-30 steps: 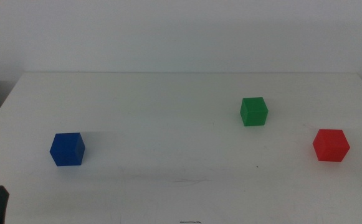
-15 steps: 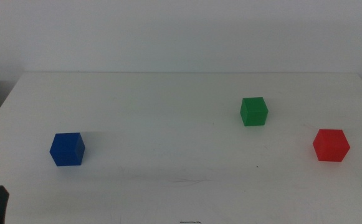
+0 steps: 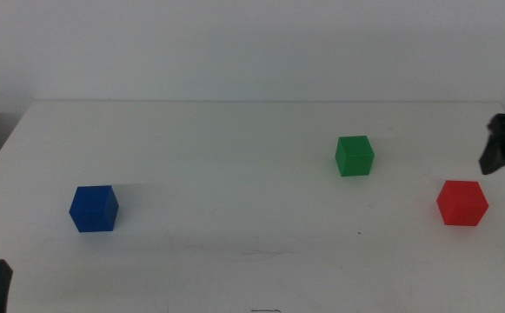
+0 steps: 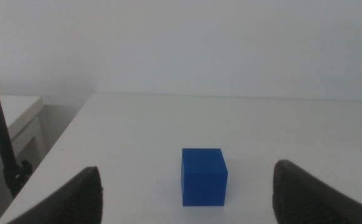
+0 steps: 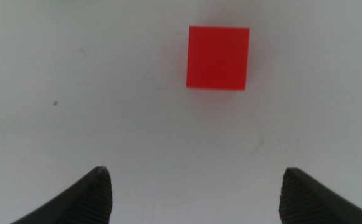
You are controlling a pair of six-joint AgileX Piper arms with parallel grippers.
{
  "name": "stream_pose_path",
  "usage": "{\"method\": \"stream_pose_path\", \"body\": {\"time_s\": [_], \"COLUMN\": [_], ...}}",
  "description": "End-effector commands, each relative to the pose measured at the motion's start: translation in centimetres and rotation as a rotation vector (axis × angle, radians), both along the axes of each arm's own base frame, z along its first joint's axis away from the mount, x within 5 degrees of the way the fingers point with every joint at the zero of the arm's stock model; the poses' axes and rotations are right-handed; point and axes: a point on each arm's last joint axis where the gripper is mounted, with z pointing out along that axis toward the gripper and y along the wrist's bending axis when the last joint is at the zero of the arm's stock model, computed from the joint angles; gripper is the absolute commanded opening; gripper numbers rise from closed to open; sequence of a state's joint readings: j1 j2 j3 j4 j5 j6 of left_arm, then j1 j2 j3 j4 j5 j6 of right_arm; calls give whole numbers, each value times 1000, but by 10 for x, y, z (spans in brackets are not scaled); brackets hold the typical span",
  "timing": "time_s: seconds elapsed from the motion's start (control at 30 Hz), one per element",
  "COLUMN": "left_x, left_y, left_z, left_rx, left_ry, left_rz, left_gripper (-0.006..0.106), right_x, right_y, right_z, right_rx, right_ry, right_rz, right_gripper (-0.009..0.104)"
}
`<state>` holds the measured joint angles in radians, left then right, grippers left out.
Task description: Stack red cubes first, then green, then blue cubes in a specific spot.
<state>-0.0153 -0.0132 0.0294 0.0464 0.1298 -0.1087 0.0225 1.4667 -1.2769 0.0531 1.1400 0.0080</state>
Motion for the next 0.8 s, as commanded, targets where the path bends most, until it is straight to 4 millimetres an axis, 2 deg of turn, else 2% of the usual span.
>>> {"method": "stream_pose_path", "body": {"time_s": [0.0, 0.1, 0.3, 0.53, 0.77], "left_x": [-2, -2, -2, -2, -2], "left_y": [-1, -1, -1, -1, -1], "left_z": [10, 10, 10, 10, 10], "left_rx": [-18, -18, -18, -18, -18], "left_ry": [-108, -108, -108, -108, -108], "left_rz": [-10, -10, -10, -10, -10], "left_gripper": [94, 94, 94, 94, 94], "right_x": [17, 42, 66, 81, 90], "right_y": [-3, -5, -9, -8, -8], "right_z": [9, -8, -34, -60, -78], "right_rx": [-16, -43, -90, -90, -97], "right_ry": [-33, 10, 49, 75, 95], "right_rz": [-3, 5, 12, 15, 40], "right_gripper": [73, 73, 73, 74, 83]}}
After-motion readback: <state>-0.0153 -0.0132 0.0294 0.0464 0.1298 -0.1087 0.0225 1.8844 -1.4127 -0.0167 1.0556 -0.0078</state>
